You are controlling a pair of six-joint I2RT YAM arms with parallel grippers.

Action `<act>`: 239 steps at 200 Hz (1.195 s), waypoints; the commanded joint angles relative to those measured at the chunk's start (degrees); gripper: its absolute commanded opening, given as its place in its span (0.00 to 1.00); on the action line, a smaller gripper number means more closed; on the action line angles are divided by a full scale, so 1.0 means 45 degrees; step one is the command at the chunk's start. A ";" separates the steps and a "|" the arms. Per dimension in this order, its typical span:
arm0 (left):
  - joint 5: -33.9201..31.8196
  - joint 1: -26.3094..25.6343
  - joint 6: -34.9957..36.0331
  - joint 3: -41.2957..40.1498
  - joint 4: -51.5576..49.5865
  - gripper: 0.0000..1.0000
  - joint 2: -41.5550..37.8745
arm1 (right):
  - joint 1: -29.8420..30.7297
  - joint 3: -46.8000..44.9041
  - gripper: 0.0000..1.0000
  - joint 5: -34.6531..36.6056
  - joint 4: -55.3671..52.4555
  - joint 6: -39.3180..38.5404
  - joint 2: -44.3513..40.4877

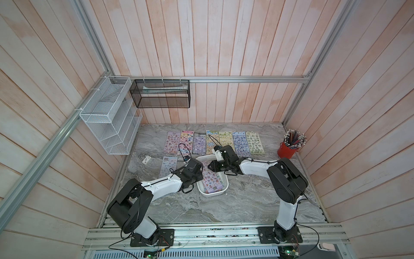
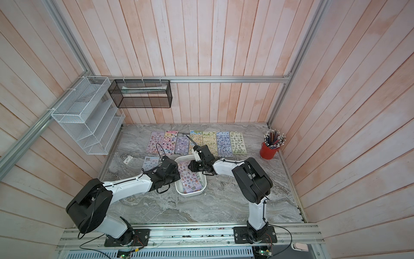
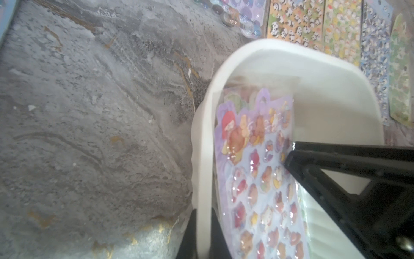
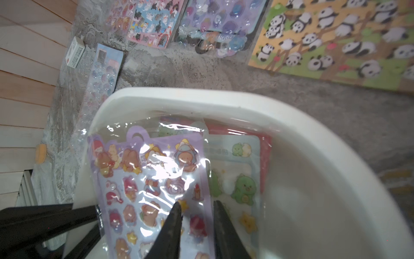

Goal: Take the stickers out of the storage box
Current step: Pick up the sticker from the storage box.

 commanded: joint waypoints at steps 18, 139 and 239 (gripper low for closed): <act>0.0031 0.0187 0.0040 0.0464 0.0222 0.00 0.0350 | -0.0262 -0.1090 0.23 -0.0682 -0.1465 0.0431 0.0219; 0.0051 0.0339 0.0156 0.0578 0.0128 0.00 0.0362 | -0.0376 -0.1165 0.00 -0.0432 -0.1739 0.0502 -0.0676; -0.0014 0.0439 0.0196 0.0439 0.0027 0.00 0.0117 | 0.0131 0.0550 0.09 0.2493 -0.4623 -0.0594 -0.1279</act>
